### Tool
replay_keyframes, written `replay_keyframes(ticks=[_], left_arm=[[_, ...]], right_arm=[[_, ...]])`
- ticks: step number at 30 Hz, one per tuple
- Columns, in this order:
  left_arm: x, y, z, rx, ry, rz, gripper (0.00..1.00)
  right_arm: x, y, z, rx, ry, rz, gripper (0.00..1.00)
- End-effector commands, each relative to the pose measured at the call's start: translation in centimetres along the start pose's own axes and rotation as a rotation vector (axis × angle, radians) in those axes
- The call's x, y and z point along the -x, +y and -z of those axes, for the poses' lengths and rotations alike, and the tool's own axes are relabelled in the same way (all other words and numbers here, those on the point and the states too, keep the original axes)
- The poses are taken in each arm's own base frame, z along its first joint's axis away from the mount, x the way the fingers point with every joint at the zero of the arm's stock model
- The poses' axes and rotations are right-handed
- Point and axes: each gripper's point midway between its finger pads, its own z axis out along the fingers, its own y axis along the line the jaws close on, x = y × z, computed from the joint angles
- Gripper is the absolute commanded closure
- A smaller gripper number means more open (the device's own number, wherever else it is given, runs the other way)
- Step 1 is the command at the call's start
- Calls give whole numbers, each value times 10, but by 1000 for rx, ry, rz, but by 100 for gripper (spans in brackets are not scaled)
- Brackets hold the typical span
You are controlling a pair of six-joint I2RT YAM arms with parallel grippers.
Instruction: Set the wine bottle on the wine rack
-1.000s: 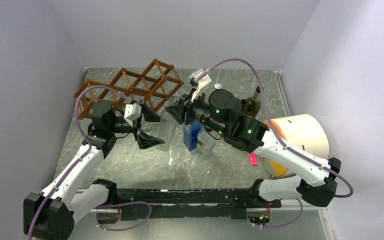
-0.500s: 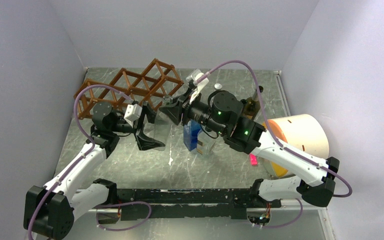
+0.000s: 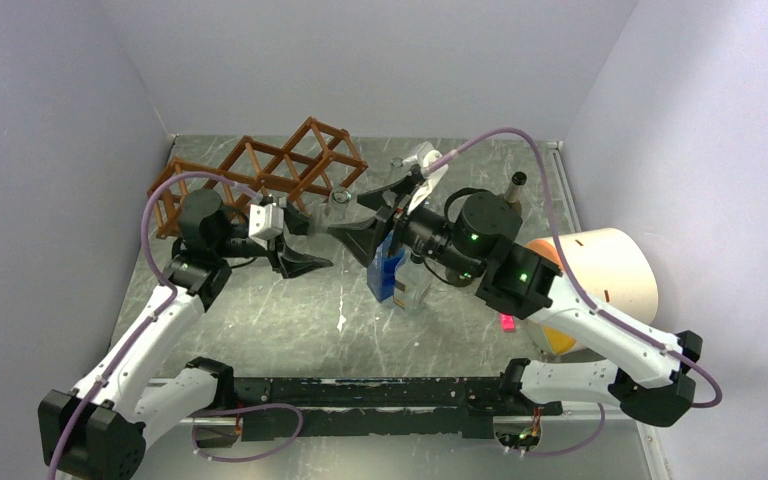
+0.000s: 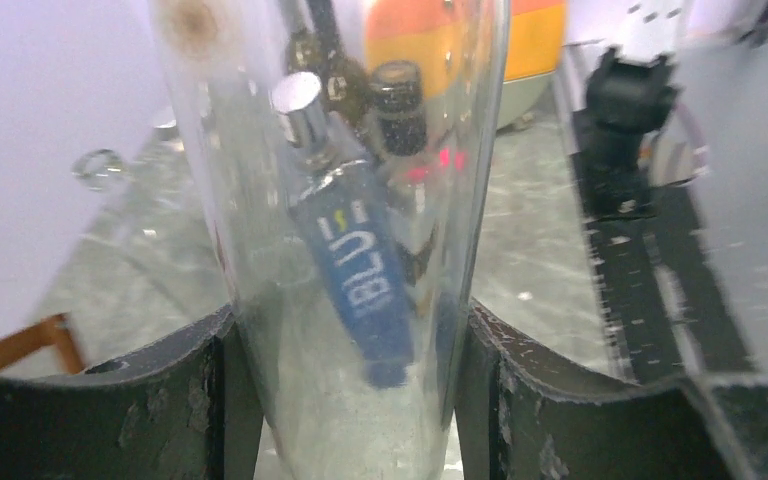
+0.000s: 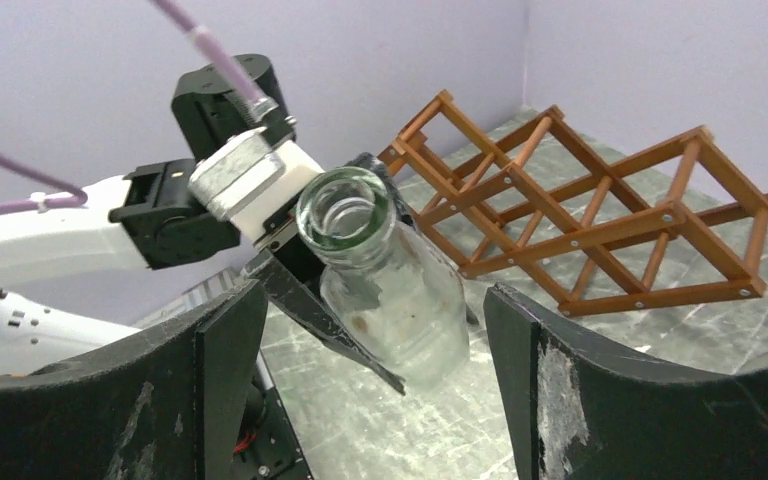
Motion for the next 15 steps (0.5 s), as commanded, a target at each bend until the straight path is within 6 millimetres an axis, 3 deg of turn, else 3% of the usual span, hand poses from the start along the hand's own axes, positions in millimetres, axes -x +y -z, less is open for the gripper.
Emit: replay_keyframes(ticks=[1, 7, 12, 15], left_arm=[[32, 33, 12, 162, 54, -344, 93], [46, 63, 25, 287, 135, -607, 93], [57, 86, 43, 444, 182, -776, 93], [47, 87, 49, 486, 193, -858, 93]], right_arm=[[17, -11, 18, -90, 20, -25, 16], [28, -10, 36, -106, 35, -54, 16], [24, -15, 43, -154, 95, -75, 16], [17, -21, 37, -192, 160, -54, 16]])
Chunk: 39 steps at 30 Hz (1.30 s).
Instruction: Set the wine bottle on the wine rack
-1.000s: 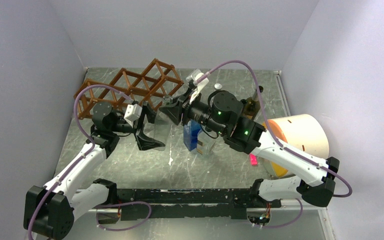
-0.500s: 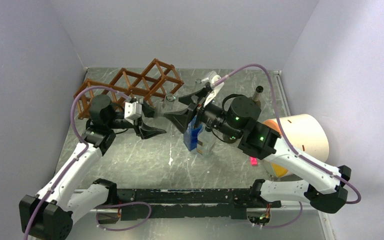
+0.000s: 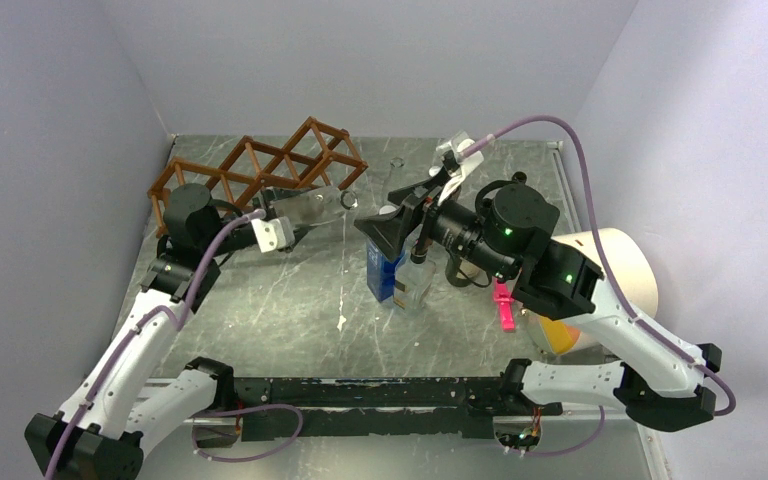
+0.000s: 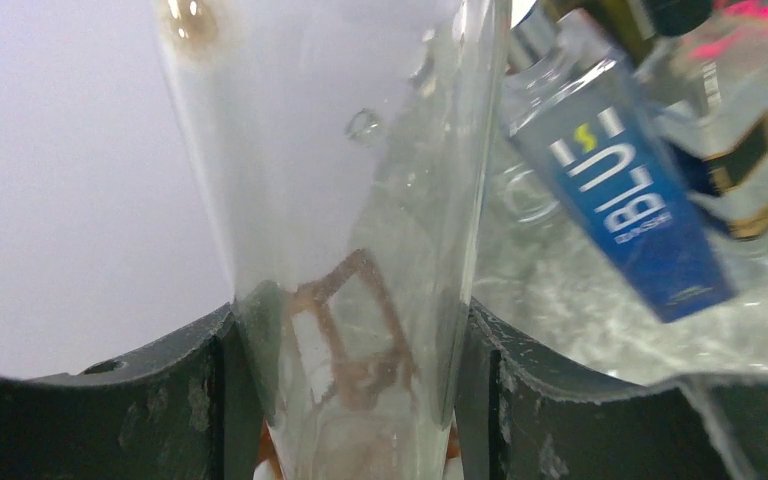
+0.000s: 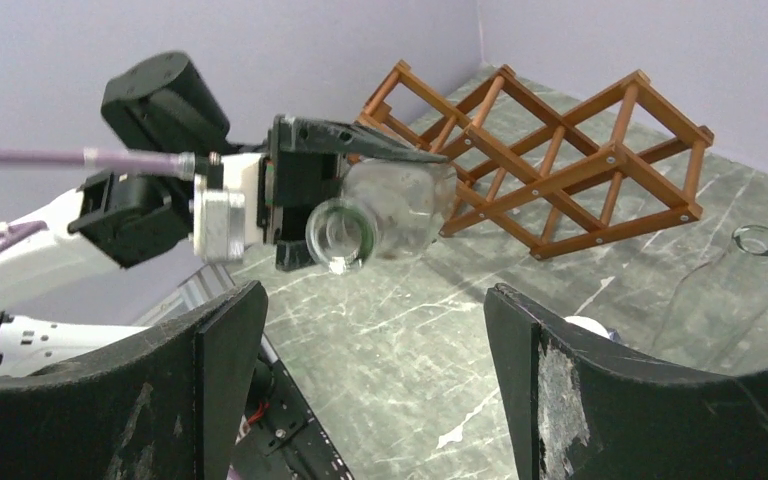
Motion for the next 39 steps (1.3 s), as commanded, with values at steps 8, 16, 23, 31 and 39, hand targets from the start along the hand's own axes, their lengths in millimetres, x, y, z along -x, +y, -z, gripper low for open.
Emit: replay_keyframes(ticks=[8, 16, 23, 31, 39], left_arm=[[-20, 5, 18, 185, 27, -373, 93], [-40, -13, 19, 112, 80, -433, 93], [-49, -17, 24, 101, 126, -480, 93], [-51, -20, 26, 107, 131, -503, 93], [-52, -20, 28, 123, 136, -530, 93]], right_arm=[[-48, -19, -44, -131, 309, 109, 16], [-105, -20, -86, -114, 478, 133, 15], [-128, -12, -106, -64, 530, 116, 16], [-153, -13, -120, -54, 612, 100, 21], [-169, -17, -117, -33, 659, 49, 27]])
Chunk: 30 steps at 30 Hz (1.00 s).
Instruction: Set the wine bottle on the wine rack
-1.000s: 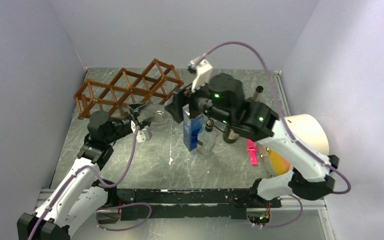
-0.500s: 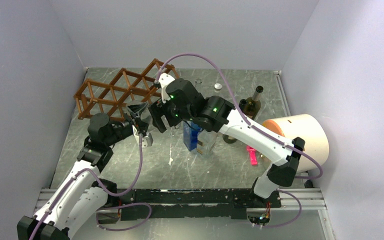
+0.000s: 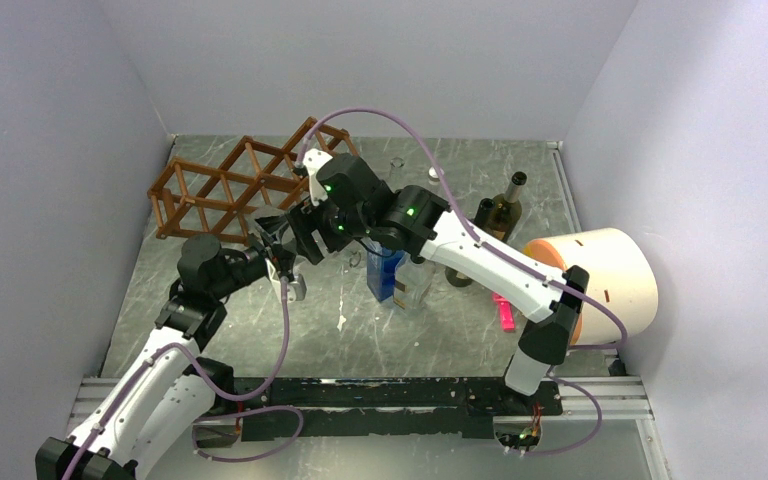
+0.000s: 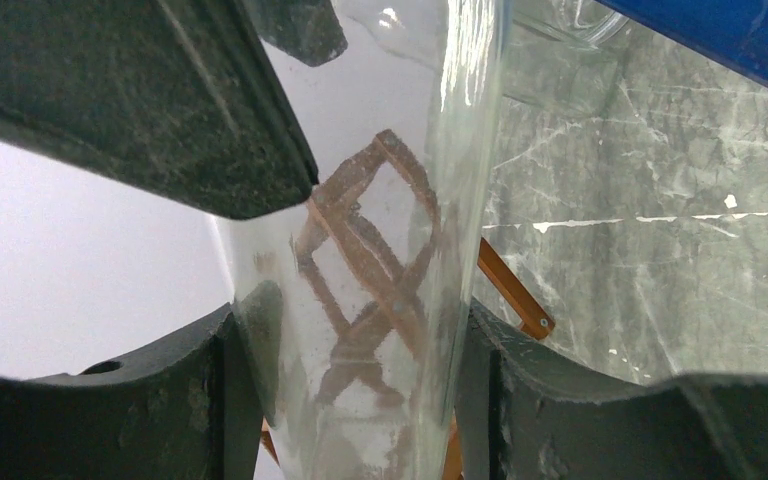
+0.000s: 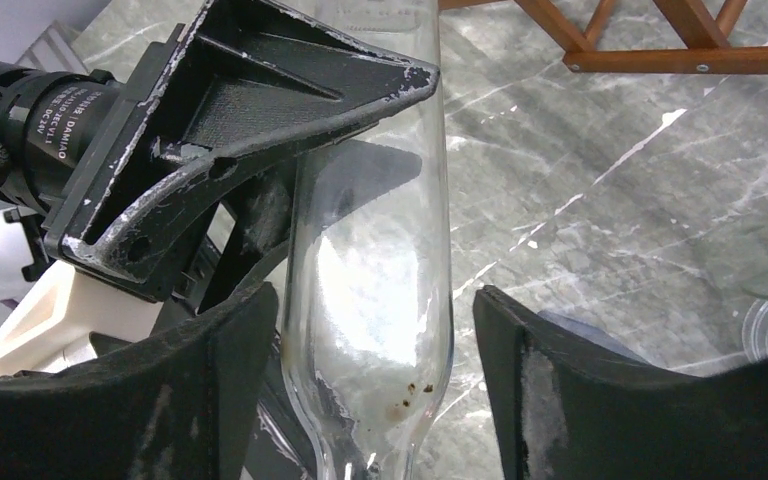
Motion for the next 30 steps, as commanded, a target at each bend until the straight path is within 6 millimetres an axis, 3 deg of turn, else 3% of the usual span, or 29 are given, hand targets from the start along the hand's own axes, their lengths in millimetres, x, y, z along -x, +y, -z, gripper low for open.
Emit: replay_keyframes(ticks=[1, 12, 19, 21, 22, 26, 27, 29, 30], left_arm=[[12, 28, 2, 86, -29, -93, 93], [11, 31, 5, 104, -20, -98, 93], [13, 31, 6, 109, -28, -102, 79], [13, 31, 5, 108, -27, -90, 76], [12, 31, 5, 110, -27, -80, 74], [12, 31, 4, 119, -34, -57, 52], [13, 31, 4, 120, -36, -51, 48], [13, 31, 4, 114, -34, -40, 44], [12, 30, 4, 108, -32, -39, 28]], right_arm=[[-8, 0, -2, 26, 20, -25, 30], [-20, -5, -14, 7, 52, -37, 33], [-29, -8, -29, 7, 56, -66, 32], [-29, -11, -32, -6, 40, -71, 41], [-28, -13, -32, -18, 31, -74, 53], [-18, -16, -28, -35, -35, -77, 93], [-13, -19, -25, -49, -59, -78, 99], [-5, -25, -20, -80, -100, -75, 100], [-1, -27, -16, -96, -121, -73, 100]])
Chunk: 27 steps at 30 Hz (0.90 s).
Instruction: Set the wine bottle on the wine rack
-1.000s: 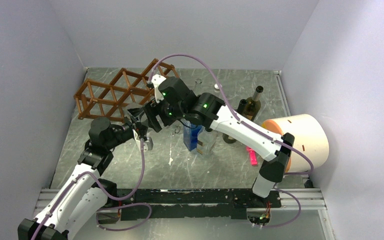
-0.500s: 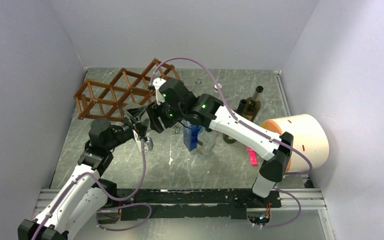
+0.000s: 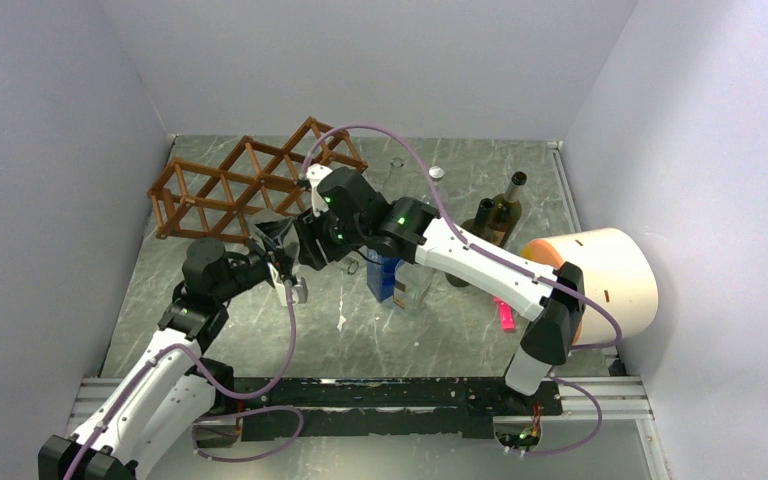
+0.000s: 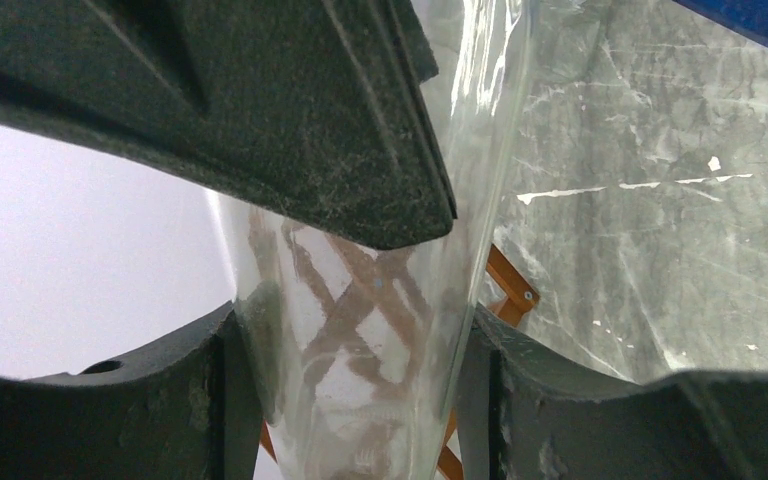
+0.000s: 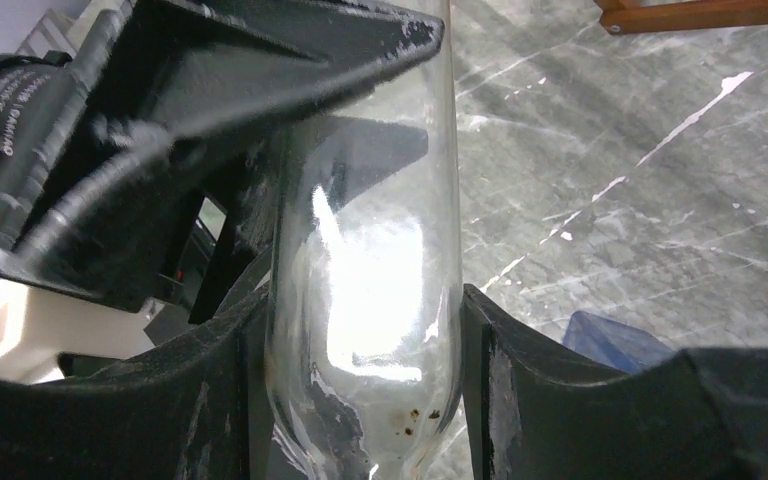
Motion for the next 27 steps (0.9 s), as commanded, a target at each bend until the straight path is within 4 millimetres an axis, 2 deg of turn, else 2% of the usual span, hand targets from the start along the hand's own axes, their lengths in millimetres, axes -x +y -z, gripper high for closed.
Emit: replay_keyframes(ticks=[1, 2, 9, 15, 19, 21, 27], left_arm=[[25, 45, 4, 127, -78, -34, 1], [24, 44, 4, 119, -75, -32, 5], [22, 44, 4, 109, -57, -25, 5], [30, 60, 8, 152, -77, 44, 5], [36, 90, 19, 267, -79, 212, 5], [29, 113, 28, 382, -43, 360, 5], [-13, 175, 58, 727, 160, 737, 5]], right_arm=[[37, -22, 18, -117, -170, -6, 100], [41, -23, 22, -127, -195, -2, 100], [78, -35, 52, -212, -353, -2, 100], [94, -41, 66, -260, -409, 14, 100], [93, -41, 62, -257, -396, 25, 100], [90, -42, 58, -260, -385, 33, 100], [79, -46, 46, -266, -360, 51, 100]])
